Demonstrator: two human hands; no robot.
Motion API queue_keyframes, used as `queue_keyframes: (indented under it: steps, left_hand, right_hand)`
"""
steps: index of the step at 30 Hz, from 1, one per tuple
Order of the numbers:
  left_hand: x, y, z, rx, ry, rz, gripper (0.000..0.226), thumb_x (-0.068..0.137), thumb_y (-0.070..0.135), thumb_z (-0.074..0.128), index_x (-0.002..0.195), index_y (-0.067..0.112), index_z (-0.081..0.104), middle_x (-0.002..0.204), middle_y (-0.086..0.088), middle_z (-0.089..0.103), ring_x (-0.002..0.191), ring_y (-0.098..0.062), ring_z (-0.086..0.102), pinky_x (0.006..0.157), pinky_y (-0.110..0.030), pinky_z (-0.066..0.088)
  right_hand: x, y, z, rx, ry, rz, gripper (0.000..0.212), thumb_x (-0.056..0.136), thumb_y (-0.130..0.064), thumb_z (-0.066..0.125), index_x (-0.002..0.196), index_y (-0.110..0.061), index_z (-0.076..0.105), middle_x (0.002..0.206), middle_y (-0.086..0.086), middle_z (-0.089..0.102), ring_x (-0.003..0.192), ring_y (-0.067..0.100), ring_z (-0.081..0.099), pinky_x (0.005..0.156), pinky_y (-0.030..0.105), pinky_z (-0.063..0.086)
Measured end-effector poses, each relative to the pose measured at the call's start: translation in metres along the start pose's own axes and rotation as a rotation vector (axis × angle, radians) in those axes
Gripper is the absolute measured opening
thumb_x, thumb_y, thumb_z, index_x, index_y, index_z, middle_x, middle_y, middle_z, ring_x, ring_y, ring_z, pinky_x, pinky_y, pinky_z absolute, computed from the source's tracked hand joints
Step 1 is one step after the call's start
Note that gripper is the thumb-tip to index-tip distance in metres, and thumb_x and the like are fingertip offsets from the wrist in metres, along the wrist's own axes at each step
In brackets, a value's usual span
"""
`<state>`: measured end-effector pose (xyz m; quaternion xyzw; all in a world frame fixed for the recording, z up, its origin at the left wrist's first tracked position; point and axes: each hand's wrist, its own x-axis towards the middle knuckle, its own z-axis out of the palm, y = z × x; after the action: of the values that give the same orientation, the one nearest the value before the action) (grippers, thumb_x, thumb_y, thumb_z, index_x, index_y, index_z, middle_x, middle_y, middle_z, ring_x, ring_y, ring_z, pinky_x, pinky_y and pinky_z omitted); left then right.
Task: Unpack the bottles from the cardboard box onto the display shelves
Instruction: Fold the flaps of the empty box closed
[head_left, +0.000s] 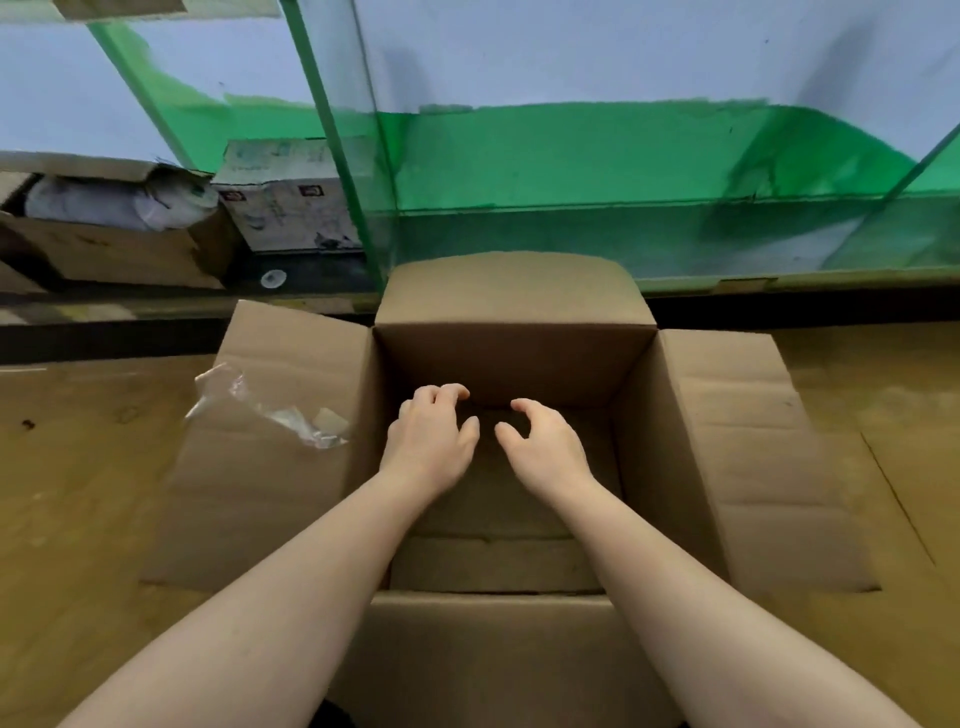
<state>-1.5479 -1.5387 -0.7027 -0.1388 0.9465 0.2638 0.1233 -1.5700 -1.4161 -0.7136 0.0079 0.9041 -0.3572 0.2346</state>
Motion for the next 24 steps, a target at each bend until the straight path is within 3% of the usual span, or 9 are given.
queue_keyframes:
  steps: [14,24]
  left_hand:
    - [-0.004,-0.034,-0.017,-0.028,0.095,-0.032,0.043,0.097,0.029,0.044,0.138,0.018,0.041,0.144,-0.007,0.038,0.130,-0.024,0.037,0.105,-0.036,0.034]
    - [-0.018,-0.105,-0.083,-0.009,0.334,-0.110,0.039,0.097,0.028,0.044,0.135,0.017,0.045,0.140,-0.008,0.042,0.128,-0.024,0.039,0.103,-0.037,0.036]
  right_hand:
    - [-0.004,-0.040,0.033,-0.077,-0.084,-0.119,0.049,0.094,-0.029,0.048,0.142,-0.019,0.039,0.144,0.005,0.043,0.131,0.024,0.042,0.108,0.042,0.036]
    - [-0.015,-0.132,0.089,-0.091,-0.106,-0.304,0.050,0.095,-0.025,0.051,0.143,-0.017,0.038,0.145,0.007,0.042,0.131,0.025,0.042,0.107,0.041,0.039]
